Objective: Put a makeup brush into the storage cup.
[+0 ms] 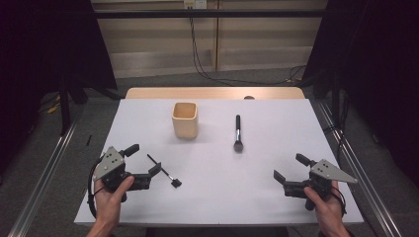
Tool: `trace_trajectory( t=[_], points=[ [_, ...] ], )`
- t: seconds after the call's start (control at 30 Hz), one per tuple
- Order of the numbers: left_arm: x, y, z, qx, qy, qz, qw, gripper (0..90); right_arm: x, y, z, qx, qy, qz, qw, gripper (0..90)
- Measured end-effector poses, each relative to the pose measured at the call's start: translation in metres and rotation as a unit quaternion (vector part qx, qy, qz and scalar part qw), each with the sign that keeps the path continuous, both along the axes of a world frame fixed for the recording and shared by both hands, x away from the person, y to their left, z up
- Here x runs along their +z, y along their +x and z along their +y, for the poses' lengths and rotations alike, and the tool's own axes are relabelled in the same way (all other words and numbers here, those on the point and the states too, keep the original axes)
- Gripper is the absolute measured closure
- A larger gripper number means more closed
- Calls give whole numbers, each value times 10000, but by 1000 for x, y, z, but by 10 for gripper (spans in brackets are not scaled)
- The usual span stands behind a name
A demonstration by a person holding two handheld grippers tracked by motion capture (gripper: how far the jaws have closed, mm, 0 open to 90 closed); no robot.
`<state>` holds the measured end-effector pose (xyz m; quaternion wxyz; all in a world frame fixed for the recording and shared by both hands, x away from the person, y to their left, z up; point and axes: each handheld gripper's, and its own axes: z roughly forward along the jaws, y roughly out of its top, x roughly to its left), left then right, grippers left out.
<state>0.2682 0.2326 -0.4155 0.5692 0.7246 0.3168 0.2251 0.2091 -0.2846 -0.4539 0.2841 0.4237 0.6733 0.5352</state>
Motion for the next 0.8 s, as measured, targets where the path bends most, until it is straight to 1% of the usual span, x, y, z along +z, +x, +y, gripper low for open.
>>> trace_trajectory(
  t=[0.03, 0.07, 0.1, 0.13, 0.2, 0.23, 0.33, 0.4, 0.47, 0.53, 0.6, 0.63, 0.7, 0.73, 0.8],
  points=[
    [-1, 8, 0, 86, 67, -11, 9999, 36, 0, 0, -1, -10, 16, 1, 10000, 0],
    [-1, 8, 0, 86, 67, -11, 9999, 37, 0, 0, -1, -10, 16, 1, 10000, 0],
    [-2, 11, 0, 58, -10, 70, 10000, 37, 0, 0, -1, -8, 5, -5, 10000, 0],
    [-2, 15, 0, 118, -5, 85, 9999, 37, 0, 0, -1, -8, 5, -5, 10000, 0],
    [-2, 18, -1, 96, 77, 65, 9999, 37, 0, 0, -1, -18, 6, -1, 10000, 0],
    [-1, 20, -2, 135, 97, 31, 9999, 37, 0, 0, -1, -24, 26, 13, 10000, 0],
    [1, 24, -5, 155, 97, 34, 9998, 37, 0, 0, -1, -23, 27, 12, 10000, 0],
    [4, 24, -10, 161, 287, -55, 9994, 29, 0, 0, -1, -4, 29, 7, 10000, 0],
    [6, 25, -13, 134, 169, -42, 9998, 28, 0, 0, 0, 4, 22, 6, 10000, 0],
    [8, 29, -15, 113, 153, -55, 9998, 28, 0, 0, 0, 3, 25, 6, 10000, 0],
    [8, 33, -16, 89, 82, -30, 9999, 25, 0, 0, 0, 0, 25, 7, 10000, 0],
    [8, 36, -17, 26, 117, -23, 9999, 25, 0, 0, 0, 1, 27, 7, 10000, 0],
    [8, 38, -20, 65, 82, 84, 9999, 26, 0, 0, 0, 3, 36, 7, 10000, 0],
    [8, 39, -23, -20, 127, 100, 9999, 26, 0, 0, 0, 3, 36, 7, 10000, 0],
    [9, 39, -26, 38, 235, 19, 9997, 27, 0, 0, -1, 3, 51, 15, 10000, 0]
  ],
)
